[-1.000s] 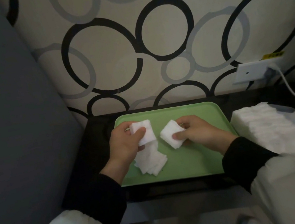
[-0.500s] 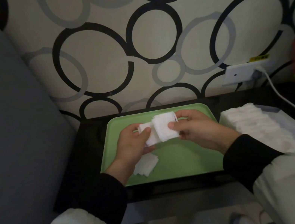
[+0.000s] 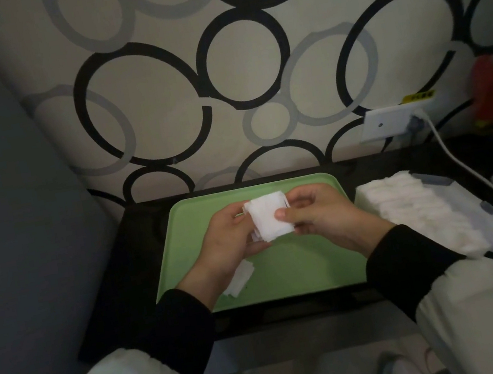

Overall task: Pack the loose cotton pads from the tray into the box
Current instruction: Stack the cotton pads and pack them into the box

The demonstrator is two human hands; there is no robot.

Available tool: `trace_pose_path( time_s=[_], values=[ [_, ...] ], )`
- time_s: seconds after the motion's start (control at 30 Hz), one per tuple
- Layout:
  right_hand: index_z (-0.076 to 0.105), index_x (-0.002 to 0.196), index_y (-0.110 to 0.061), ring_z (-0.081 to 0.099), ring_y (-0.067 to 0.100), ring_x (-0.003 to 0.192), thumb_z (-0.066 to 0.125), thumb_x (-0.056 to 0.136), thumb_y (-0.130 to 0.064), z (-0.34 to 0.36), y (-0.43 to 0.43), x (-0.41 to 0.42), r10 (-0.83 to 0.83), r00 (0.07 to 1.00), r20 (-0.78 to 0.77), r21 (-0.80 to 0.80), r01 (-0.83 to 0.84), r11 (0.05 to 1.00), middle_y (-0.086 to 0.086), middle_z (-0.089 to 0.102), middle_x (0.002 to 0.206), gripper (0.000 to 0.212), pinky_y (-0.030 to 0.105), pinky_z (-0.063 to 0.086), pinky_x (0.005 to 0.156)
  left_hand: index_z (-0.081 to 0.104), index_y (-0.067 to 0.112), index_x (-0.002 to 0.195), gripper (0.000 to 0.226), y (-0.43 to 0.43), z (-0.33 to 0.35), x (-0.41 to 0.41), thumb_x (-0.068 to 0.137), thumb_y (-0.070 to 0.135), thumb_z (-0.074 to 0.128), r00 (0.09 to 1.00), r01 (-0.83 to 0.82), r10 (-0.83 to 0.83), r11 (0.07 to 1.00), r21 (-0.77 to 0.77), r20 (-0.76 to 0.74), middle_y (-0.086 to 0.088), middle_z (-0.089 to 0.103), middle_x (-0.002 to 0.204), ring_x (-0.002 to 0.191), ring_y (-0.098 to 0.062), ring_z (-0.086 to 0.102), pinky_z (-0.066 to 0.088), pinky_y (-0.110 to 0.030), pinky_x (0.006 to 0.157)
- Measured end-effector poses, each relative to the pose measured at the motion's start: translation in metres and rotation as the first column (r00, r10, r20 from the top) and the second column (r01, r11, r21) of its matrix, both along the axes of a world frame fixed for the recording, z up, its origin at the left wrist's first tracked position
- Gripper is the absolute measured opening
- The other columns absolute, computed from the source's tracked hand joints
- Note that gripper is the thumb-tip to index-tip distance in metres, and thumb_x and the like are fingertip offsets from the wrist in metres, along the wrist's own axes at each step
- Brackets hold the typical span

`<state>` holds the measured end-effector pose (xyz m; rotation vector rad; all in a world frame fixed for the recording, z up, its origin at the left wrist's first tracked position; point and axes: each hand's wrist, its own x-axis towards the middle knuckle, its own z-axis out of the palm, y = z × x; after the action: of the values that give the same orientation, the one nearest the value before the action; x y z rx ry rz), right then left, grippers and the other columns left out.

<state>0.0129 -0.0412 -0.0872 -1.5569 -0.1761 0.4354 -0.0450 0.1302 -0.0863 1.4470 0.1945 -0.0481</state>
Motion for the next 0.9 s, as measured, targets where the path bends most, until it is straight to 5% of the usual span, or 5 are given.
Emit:
trace_pose_path(
  time_s=[0.3, 0.47, 0.6, 0.77, 0.9],
  values=[
    [0.065, 0.098, -0.004, 0.065, 0.019, 0.072, 0.080, 0.079, -0.008, 0.003, -0.011, -0.007, -0.069, 0.997, 0.044, -0.072, 0.072, 0.995, 0.012, 0.066, 0.088, 0.025, 0.028, 0.054, 0.062, 0.065, 0.010, 0.114, 0.026, -0.019, 0.009, -0.001, 0.101, 0.030, 0.053, 0.997, -0.033, 0.027, 0.996, -0.086, -0.071, -0.013, 0.073, 0.111, 0.092, -0.030, 0.073, 0.060, -0.041, 0.071],
    [0.064, 0.112, -0.021, 0.059, 0.014, 0.080, 0.077, 0.078, -0.004, 0.011, -0.029, -0.018, -0.104, 0.954, 0.281, -0.200, 0.164, 0.966, 0.001, 0.058, 0.103, 0.040, 0.023, 0.050, 0.068, 0.061, 0.016, 0.110, 0.035, -0.040, 0.005, -0.007, 0.086, -0.010, 0.064, 0.996, 0.058, -0.070, 0.984, 0.166, 0.064, -0.012, 0.067, 0.109, 0.093, -0.025, 0.071, 0.062, -0.036, 0.075],
    [0.068, 0.115, -0.017, 0.065, 0.013, 0.097, 0.080, 0.077, -0.012, 0.021, -0.059, -0.031, 0.047, 0.931, 0.363, -0.296, 0.067, 0.953, -0.003, 0.067, 0.108, 0.040, 0.026, 0.055, 0.082, 0.064, 0.016, 0.103, 0.031, -0.065, 0.010, -0.011, 0.084, -0.008, 0.070, 0.983, 0.052, -0.088, 0.976, 0.213, 0.162, -0.004, 0.065, 0.106, 0.101, -0.023, 0.066, 0.063, -0.038, 0.074],
    [0.073, 0.090, -0.013, 0.064, 0.018, 0.076, 0.082, 0.077, -0.017, 0.036, -0.108, -0.049, 0.081, 0.896, 0.437, -0.412, 0.120, 0.903, 0.003, 0.069, 0.083, 0.016, 0.028, 0.047, 0.067, 0.064, 0.020, 0.093, 0.029, -0.105, 0.010, -0.017, 0.077, 0.002, 0.080, 0.972, 0.001, -0.067, 0.961, 0.278, 0.225, -0.010, 0.069, 0.101, 0.082, -0.024, 0.071, 0.062, -0.038, 0.066],
    [0.071, 0.092, -0.017, 0.067, 0.016, 0.086, 0.076, 0.079, -0.012, 0.047, -0.147, -0.061, -0.111, 0.910, 0.400, -0.331, 0.257, 0.908, 0.000, 0.070, 0.090, 0.015, 0.026, 0.053, 0.072, 0.061, 0.016, 0.091, 0.018, -0.143, 0.012, -0.022, 0.085, 0.012, 0.077, 0.973, 0.036, -0.084, 0.975, 0.219, 0.217, -0.009, 0.070, 0.086, 0.068, -0.028, 0.072, 0.058, -0.036, 0.062]
  ],
)
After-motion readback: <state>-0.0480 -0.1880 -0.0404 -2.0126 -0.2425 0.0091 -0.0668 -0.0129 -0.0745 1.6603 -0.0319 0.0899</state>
